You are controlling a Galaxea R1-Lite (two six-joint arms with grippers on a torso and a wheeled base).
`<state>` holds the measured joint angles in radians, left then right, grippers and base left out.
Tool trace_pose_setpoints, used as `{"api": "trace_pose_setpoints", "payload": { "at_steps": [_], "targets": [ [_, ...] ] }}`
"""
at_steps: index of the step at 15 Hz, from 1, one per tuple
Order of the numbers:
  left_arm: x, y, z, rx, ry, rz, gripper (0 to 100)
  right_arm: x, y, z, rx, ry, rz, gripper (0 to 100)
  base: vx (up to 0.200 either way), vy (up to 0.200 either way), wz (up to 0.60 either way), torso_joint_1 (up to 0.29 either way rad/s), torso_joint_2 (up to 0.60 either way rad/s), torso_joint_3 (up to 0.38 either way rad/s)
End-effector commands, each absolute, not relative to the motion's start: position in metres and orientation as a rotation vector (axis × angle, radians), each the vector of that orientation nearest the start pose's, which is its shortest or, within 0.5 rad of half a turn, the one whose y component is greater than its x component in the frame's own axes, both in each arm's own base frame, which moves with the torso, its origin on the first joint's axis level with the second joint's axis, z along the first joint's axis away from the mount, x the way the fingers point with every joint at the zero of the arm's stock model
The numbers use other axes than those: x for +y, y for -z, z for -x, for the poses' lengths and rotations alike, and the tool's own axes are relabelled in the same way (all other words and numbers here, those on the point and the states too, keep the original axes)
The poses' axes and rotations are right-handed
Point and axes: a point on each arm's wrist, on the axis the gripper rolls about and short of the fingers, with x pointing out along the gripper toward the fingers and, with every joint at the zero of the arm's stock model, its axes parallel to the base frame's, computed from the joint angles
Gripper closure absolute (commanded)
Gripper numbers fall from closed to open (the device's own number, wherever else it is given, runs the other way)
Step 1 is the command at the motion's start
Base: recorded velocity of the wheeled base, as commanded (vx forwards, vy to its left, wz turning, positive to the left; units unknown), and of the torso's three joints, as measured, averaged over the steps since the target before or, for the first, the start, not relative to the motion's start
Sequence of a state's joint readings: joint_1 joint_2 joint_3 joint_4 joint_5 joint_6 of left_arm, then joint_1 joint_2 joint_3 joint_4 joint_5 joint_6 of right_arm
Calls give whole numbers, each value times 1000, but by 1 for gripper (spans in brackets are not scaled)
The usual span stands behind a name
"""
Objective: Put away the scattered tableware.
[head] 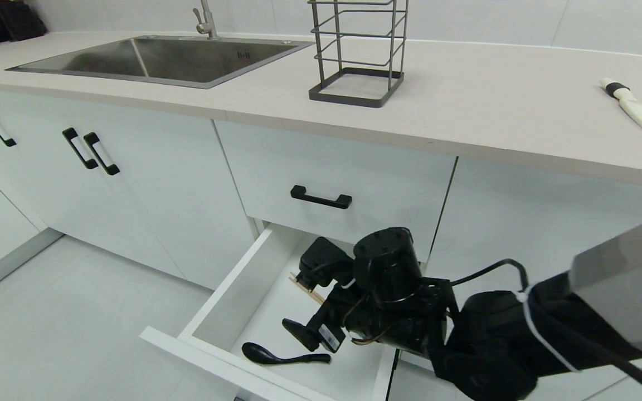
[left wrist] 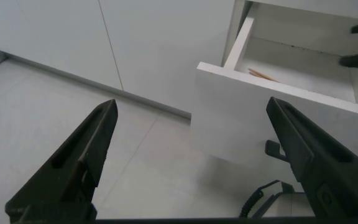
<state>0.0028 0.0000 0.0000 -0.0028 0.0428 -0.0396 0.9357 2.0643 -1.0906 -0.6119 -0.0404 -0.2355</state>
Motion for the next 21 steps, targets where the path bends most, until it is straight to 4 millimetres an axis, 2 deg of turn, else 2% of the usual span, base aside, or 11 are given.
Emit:
{"api": "trace_pose_setpoints", "payload": {
  "at_steps": [1, 4, 5, 6, 8, 9, 10, 12, 15, 18, 21],
  "targets": [
    [1, -76, 23, -4, -46, 40, 0, 287, -166, -197, 155, -960, 365, 0, 0, 0, 0, 0, 0, 0],
    [1, -76, 23, -4, -46, 40, 0, 255, -168, -179, 130, -953, 345, 0, 0, 0, 0, 0, 0, 0],
    [1, -76, 23, -4, -46, 40, 0, 224, -159, -165, 132, -953, 338, 0, 0, 0, 0, 0, 0, 0],
    [1, -76, 23, -4, -46, 40, 0, 205, -157, -154, 137, -952, 338, 0, 0, 0, 0, 0, 0, 0],
    [1, -76, 23, -4, -46, 40, 0, 175, -163, -144, 116, -912, 322, 0, 0, 0, 0, 0, 0, 0],
    [1, -76, 23, -4, -46, 40, 0, 145, -165, -137, 108, -870, 307, 0, 0, 0, 0, 0, 0, 0],
    [1, -76, 23, -4, -46, 40, 0, 122, -160, -128, 124, -852, 303, 0, 0, 0, 0, 0, 0, 0],
    [1, -76, 23, -6, -46, 40, 0, 73, -136, -92, 193, -780, 311, 0, 0, 0, 0, 0, 0, 0],
    [1, -76, 23, -4, -46, 40, 0, 30, -142, -58, 71, -566, 268, 0, 0, 0, 0, 0, 0, 0],
    [1, -76, 23, -4, -46, 40, 0, 12, -150, -29, -108, -437, 245, 0, 0, 0, 0, 0, 0, 0],
    [1, -76, 23, -4, -46, 40, 0, 6, -146, -6, -226, -344, 245, 0, 0, 0, 0, 0, 0, 0]
  ]
}}
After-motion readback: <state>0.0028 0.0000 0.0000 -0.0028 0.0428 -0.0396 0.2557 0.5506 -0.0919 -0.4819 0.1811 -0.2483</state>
